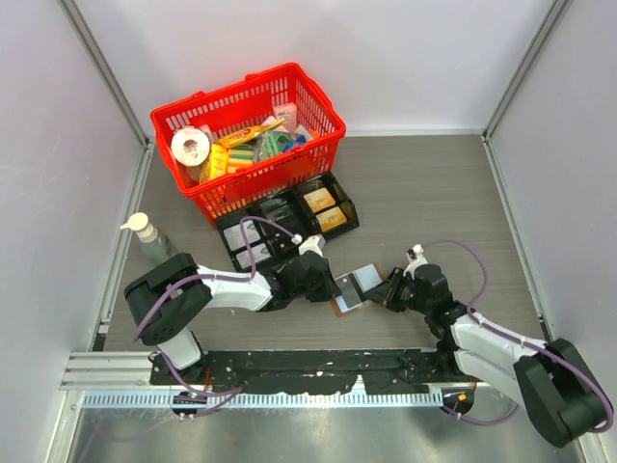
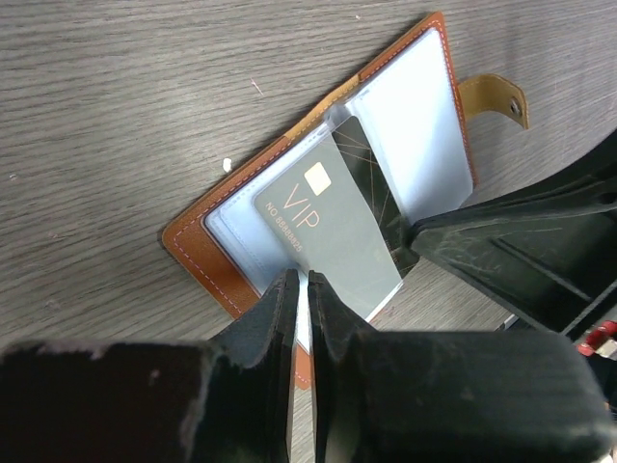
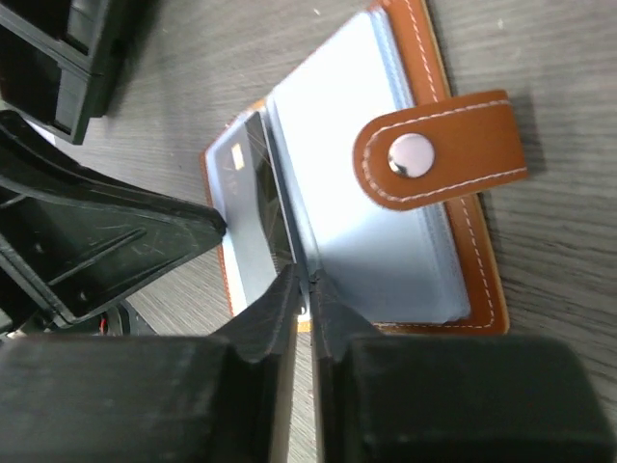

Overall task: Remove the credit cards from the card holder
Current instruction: Remove the credit card from the card holder.

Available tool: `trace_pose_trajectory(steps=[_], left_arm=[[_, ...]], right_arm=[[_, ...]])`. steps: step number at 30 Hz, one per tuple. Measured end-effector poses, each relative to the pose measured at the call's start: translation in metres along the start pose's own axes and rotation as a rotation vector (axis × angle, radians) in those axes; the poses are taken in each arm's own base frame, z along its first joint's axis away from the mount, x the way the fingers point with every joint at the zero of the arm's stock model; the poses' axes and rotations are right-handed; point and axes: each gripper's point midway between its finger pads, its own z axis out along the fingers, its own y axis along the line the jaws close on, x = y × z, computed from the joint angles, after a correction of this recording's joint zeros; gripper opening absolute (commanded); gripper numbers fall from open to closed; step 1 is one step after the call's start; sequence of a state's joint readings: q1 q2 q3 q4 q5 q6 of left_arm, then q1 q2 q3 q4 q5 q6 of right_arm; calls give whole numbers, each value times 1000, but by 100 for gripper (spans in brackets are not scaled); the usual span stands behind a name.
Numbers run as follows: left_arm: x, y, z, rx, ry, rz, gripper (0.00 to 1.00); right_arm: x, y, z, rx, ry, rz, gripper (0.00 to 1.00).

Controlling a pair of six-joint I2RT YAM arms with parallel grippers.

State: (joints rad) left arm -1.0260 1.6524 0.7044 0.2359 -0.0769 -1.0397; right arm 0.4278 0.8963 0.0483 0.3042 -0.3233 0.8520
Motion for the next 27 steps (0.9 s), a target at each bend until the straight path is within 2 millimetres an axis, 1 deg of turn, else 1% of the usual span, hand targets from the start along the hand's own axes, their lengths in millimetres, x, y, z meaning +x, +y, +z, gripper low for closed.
trace_pose_trajectory(steps=[2, 3, 5, 7, 12, 18, 21, 22, 24, 26, 27], left_arm=[[0, 0, 0, 0, 1, 0, 12], [0, 0, 0, 0, 0, 0, 12], [0, 0, 0, 0, 0, 0, 12], [0, 0, 0, 0, 1, 0, 12], [0, 0, 0, -1, 1, 0, 11], [1, 0, 0, 0, 3, 0, 11], [1, 0, 0, 0, 3, -1, 11], [1, 0, 0, 0, 3, -1, 10], [1, 0, 0, 0, 3, -1, 10], [1, 1, 0, -1, 3, -1, 9], [1, 1, 0, -1, 3, -1, 9]], right_arm=[[7, -6, 2, 19, 32, 11, 28], [8, -6, 3, 17, 39, 14, 33], [7, -2, 5, 1, 48, 12, 37], [7, 0, 6, -9, 53, 11, 39], [8, 4, 7, -30, 62, 8, 39], [10, 5, 10, -45, 78, 10, 33], [11, 5, 12, -55, 90, 13, 19], [12, 5, 13, -55, 93, 13, 16], [13, 3, 13, -50, 97, 17, 5], [13, 4, 13, -51, 98, 15, 1], [13, 4, 12, -52, 99, 18, 1]])
